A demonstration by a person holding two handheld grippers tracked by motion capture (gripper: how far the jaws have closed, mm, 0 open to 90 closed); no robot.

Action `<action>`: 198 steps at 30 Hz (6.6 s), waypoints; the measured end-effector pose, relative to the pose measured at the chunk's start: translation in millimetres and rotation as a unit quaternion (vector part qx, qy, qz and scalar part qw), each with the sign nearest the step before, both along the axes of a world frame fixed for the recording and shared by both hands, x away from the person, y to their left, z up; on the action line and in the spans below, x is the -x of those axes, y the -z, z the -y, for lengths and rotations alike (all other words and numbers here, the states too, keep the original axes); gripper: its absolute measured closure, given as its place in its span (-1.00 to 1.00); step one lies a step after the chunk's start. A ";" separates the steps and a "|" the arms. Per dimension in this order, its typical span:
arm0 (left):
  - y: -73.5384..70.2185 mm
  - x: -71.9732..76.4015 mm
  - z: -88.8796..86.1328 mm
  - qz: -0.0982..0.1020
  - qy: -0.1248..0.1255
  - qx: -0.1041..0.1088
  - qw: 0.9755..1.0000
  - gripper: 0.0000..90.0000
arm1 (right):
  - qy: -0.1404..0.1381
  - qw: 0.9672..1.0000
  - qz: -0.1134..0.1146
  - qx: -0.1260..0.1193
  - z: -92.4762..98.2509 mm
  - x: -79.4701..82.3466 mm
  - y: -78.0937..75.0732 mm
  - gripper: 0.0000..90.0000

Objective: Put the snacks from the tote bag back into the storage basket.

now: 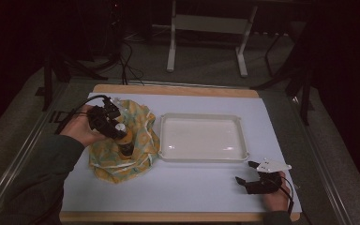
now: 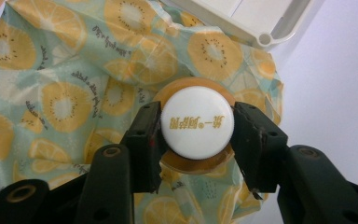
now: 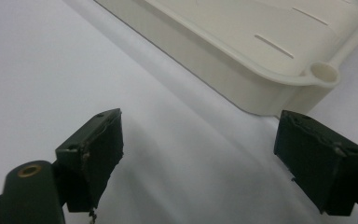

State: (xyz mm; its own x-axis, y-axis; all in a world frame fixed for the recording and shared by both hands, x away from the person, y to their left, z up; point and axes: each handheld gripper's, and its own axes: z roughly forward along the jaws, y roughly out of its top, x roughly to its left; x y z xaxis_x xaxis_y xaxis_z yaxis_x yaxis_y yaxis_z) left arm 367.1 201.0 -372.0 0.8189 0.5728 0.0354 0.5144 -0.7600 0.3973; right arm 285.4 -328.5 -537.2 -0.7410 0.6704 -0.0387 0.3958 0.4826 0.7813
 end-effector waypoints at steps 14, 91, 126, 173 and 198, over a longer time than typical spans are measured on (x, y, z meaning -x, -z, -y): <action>-1.7 -2.9 -3.3 -0.007 0.001 0.011 1.000 0.30 | 0.000 1.000 0.000 0.000 0.0 0.0 0.0 -0.66; -92.0 9.0 7.7 0.026 0.024 -0.028 0.999 0.31 | 0.000 1.000 -0.002 -0.002 0.3 -0.6 0.0 -0.66; -121.6 7.4 33.8 0.018 0.054 -0.031 0.998 0.31 | 0.001 1.000 -0.006 -0.005 1.1 -1.3 0.1 -0.66; -114.2 1.7 82.5 0.008 0.102 -0.044 0.994 0.31 | 0.000 1.000 -0.006 -0.007 1.6 -1.6 0.0 -0.66; -96.9 -4.8 105.1 0.004 0.116 -0.062 0.991 0.31 | -0.001 1.000 -0.006 -0.008 1.8 -1.6 0.0 -0.66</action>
State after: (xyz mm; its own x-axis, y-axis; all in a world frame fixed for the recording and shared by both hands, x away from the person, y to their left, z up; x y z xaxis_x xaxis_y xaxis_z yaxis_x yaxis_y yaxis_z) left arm 371.9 95.9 -275.1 0.9278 0.3592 0.1007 0.3166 -0.9009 0.2970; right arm 287.0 -330.3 -537.2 -0.7421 0.6701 -0.0180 0.4055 0.4700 0.7840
